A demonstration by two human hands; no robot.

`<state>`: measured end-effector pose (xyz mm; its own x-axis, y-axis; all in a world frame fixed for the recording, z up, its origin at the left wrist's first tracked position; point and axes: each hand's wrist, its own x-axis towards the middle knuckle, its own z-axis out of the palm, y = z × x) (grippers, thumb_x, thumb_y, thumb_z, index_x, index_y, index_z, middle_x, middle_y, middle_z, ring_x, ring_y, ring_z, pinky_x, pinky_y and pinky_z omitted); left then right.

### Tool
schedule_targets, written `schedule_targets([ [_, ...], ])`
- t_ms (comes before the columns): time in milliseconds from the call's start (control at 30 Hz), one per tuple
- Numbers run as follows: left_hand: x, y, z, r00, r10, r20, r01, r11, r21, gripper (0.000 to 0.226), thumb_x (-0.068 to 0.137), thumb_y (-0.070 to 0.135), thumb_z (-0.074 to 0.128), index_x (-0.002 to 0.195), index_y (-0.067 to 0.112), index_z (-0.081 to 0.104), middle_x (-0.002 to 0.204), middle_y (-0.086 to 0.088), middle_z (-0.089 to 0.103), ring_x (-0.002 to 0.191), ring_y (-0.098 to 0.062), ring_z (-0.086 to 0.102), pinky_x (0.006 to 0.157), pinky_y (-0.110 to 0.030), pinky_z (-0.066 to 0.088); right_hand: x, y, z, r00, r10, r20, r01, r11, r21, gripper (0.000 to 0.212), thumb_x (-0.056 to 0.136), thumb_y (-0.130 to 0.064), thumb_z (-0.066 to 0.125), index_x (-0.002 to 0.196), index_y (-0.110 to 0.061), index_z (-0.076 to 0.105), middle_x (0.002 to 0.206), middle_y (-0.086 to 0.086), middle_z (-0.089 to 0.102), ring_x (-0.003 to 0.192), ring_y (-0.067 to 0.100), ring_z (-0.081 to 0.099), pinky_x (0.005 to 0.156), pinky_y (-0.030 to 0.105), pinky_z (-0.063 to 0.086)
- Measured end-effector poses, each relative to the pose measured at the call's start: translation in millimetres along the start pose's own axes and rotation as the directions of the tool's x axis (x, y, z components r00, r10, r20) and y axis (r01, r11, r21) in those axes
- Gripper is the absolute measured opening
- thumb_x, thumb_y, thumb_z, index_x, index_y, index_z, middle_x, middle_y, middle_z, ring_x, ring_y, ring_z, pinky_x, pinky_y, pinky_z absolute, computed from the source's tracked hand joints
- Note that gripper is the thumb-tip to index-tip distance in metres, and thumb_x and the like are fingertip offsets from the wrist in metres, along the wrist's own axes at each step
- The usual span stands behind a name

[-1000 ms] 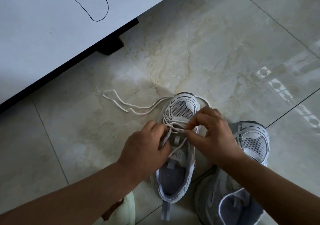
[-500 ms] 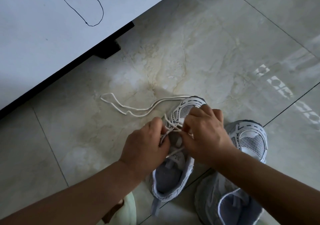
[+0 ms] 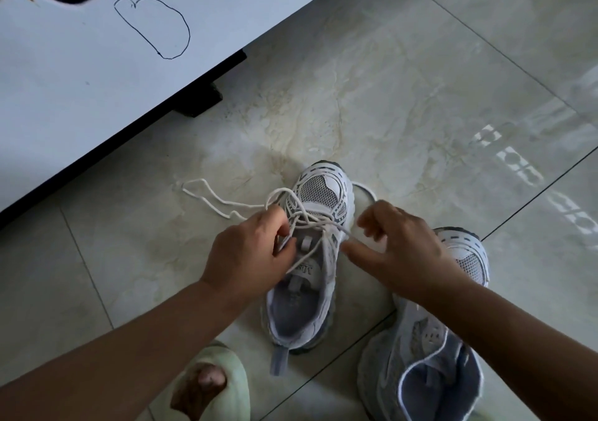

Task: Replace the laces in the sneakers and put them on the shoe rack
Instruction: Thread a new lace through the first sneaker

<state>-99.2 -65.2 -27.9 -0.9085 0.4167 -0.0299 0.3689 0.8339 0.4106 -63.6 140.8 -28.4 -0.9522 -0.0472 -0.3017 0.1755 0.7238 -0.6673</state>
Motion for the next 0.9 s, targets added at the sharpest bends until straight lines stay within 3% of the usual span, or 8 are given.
schedule_targets([
  [67,0,0,0,1.000,-0.025,0.003,0.025,1.000,-0.007,0.023,0.073,0.023,0.075,0.074,0.016,0.053,0.059,0.007,0.052,0.050,-0.023,0.053,0.048,-0.024,0.034,8,-8,4,0.999,-0.008,0.044,0.007,1.000,0.026,0.047,0.077,-0.055,0.054,0.115,-0.027,0.051,0.097,-0.012,0.056,0.086,0.006,0.054,0.073,0.027,0.046],
  [133,1,1,0,0.999,-0.046,0.008,0.046,0.999,-0.001,0.025,0.074,0.026,0.075,0.074,0.018,0.052,0.059,0.009,0.048,0.051,-0.022,0.052,0.049,-0.024,0.032,15,-14,11,0.999,-0.047,0.025,0.045,0.997,0.067,0.037,0.085,-0.041,0.060,0.116,-0.023,0.056,0.097,-0.008,0.060,0.083,0.005,0.052,0.068,0.022,0.039],
  [267,2,4,1,0.996,-0.077,0.044,0.078,0.997,-0.025,0.025,0.079,0.024,0.070,0.075,0.019,0.046,0.062,0.009,0.049,0.056,-0.024,0.051,0.050,-0.026,0.029,26,-14,17,0.998,-0.029,-0.046,0.032,0.998,0.061,0.017,0.084,-0.028,0.065,0.075,-0.014,0.061,0.065,-0.006,0.053,0.057,0.008,0.045,0.051,0.018,0.033],
  [433,6,3,0,0.997,-0.072,0.032,0.072,0.997,-0.012,0.034,0.076,0.007,0.066,0.071,0.019,0.034,0.053,0.013,0.031,0.047,-0.028,0.043,0.044,-0.024,0.020,15,13,10,0.998,-0.059,-0.016,0.057,0.995,-0.080,0.029,0.081,-0.017,0.062,0.058,-0.017,0.044,0.058,-0.010,0.040,0.052,0.002,0.037,0.049,0.022,0.025],
  [533,4,1,-1,0.996,-0.087,0.031,0.088,0.996,-0.022,0.036,0.074,0.007,0.067,0.071,0.020,0.034,0.051,0.014,0.025,0.047,-0.031,0.048,0.047,-0.026,0.024,2,34,0,0.992,0.101,0.082,-0.083,0.977,-0.197,0.030,0.080,-0.021,0.060,0.055,-0.022,0.043,0.060,-0.007,0.047,0.055,0.007,0.044,0.050,0.021,0.030],
  [667,3,2,2,0.996,-0.084,0.032,0.085,0.996,-0.027,0.033,0.077,0.012,0.067,0.072,0.022,0.035,0.053,0.012,0.031,0.051,-0.030,0.049,0.051,-0.026,0.026,0,24,0,0.985,0.125,0.118,-0.118,0.991,-0.061,0.015,0.076,-0.035,0.060,0.074,-0.022,0.055,0.070,-0.007,0.057,0.065,0.010,0.055,0.062,0.028,0.048],
  [800,4,3,3,0.995,-0.088,0.049,0.089,0.995,-0.039,0.028,0.081,0.016,0.064,0.073,0.021,0.037,0.058,0.009,0.040,0.058,-0.030,0.050,0.052,-0.027,0.026,10,3,10,0.998,-0.052,0.027,0.051,0.997,0.053,0.033,0.081,-0.036,0.064,0.110,-0.021,0.057,0.089,-0.011,0.058,0.079,0.006,0.055,0.068,0.018,0.042],
  [900,5,3,4,0.995,-0.081,0.058,0.084,0.996,-0.042,0.029,0.082,0.019,0.064,0.073,0.021,0.036,0.055,0.010,0.036,0.055,-0.026,0.043,0.049,-0.028,0.022,16,-7,18,0.989,-0.125,-0.080,0.133,0.987,0.095,0.016,0.084,-0.021,0.065,0.098,-0.013,0.065,0.080,-0.007,0.060,0.072,0.008,0.054,0.064,0.020,0.045],
])
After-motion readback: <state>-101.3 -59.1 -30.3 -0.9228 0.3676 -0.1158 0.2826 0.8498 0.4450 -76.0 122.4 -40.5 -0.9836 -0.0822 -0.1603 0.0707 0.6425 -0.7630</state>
